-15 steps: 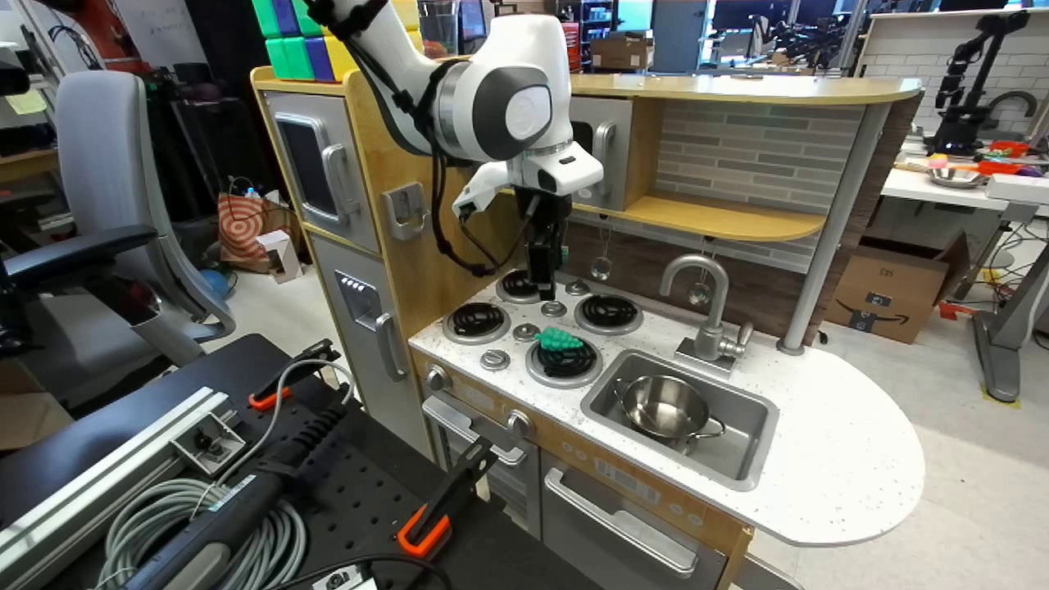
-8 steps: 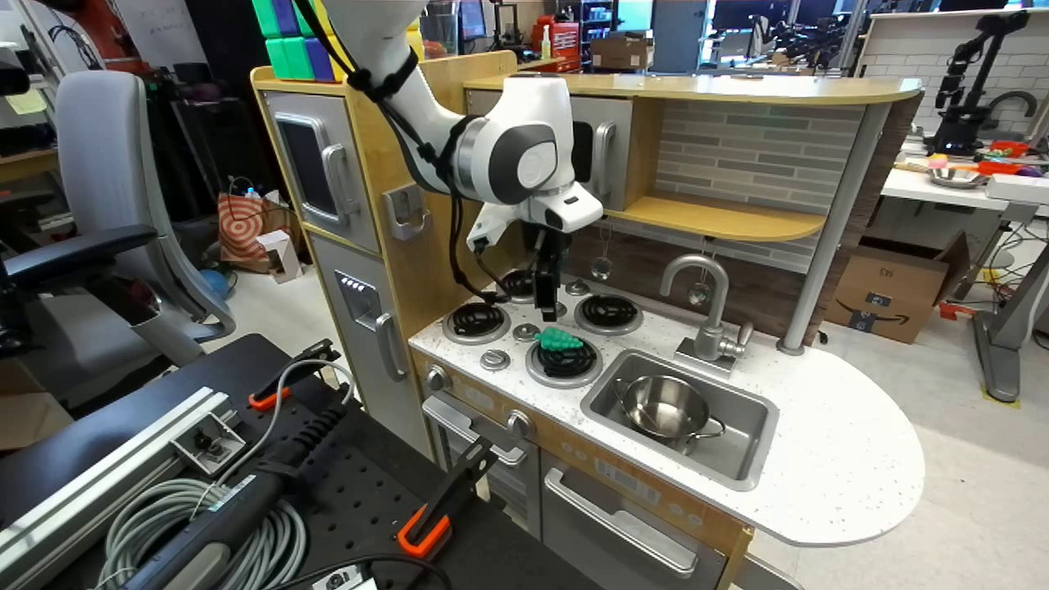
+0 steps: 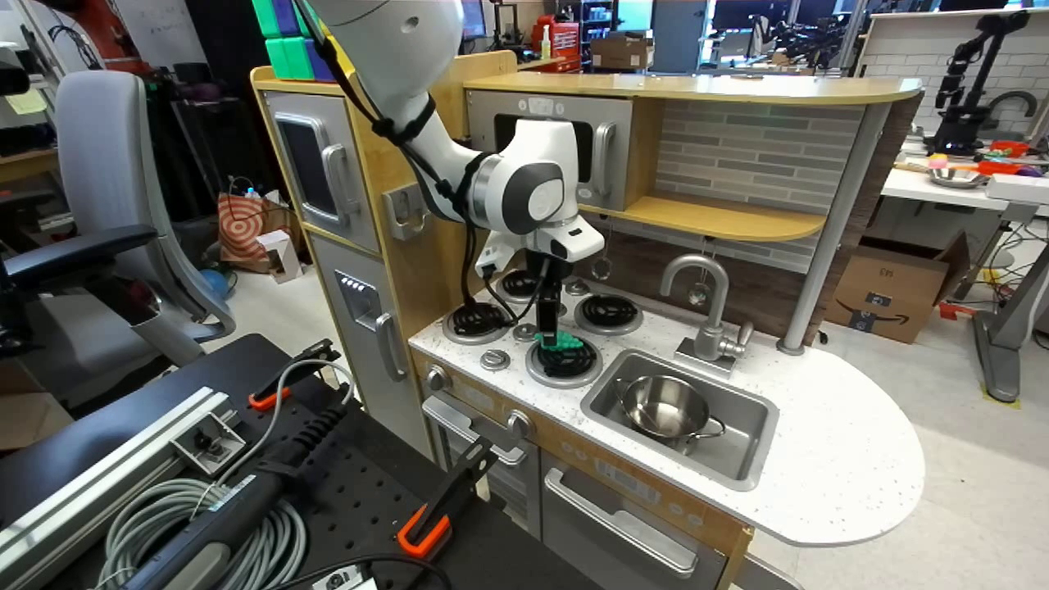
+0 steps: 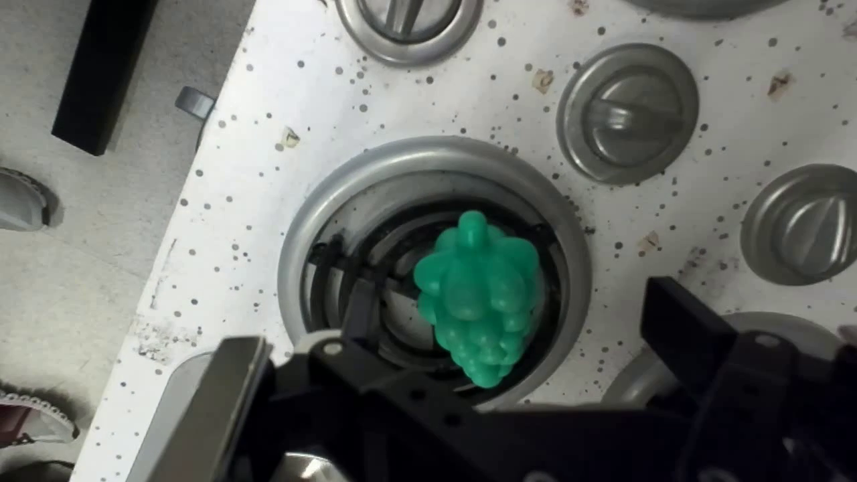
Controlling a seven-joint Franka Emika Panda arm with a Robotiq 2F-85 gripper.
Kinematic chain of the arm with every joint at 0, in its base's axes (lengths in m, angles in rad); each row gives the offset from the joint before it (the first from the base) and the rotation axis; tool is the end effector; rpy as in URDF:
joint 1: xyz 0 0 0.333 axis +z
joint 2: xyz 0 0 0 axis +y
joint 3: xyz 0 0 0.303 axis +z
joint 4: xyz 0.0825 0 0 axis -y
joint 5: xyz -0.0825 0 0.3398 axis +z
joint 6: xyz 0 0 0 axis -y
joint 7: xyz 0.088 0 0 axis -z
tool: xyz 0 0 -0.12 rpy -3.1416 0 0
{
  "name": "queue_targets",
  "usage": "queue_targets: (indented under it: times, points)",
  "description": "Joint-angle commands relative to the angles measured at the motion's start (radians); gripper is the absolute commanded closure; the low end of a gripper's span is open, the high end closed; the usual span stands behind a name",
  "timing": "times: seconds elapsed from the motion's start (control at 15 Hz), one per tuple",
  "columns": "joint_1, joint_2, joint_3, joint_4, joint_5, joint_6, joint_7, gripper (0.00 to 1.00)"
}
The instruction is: Put the plastic grapes in the pot in the sink
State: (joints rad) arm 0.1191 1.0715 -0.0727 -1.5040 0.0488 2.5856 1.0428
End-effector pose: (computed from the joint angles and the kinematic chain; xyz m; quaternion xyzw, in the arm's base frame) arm 0.6462 0.0356 0.0453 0.8775 -0.4791 0.0154 0.0126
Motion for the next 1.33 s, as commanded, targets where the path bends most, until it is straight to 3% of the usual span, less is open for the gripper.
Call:
queue_targets:
  times: [0.0, 0.07, 0.2, 0.53, 0.93, 1.27]
  points:
    - [-0.002, 0.087, -0.004, 0.144, 0.035, -0.100, -0.018, 0.06]
    - [-0.003, 0.103, -0.004, 0.169, 0.036, -0.119, -0.015, 0.28]
    - [-0.005, 0.138, -0.005, 0.225, 0.037, -0.169, -0.006, 0.33]
    - [-0.010, 0.180, -0.008, 0.285, 0.041, -0.202, 0.010, 0.71]
    - [-0.022, 0.080, -0.026, 0.124, 0.074, -0.084, 0.048, 0.75]
    - [-0.067, -0.015, -0.062, -0.052, 0.157, 0.129, 0.101, 0.75]
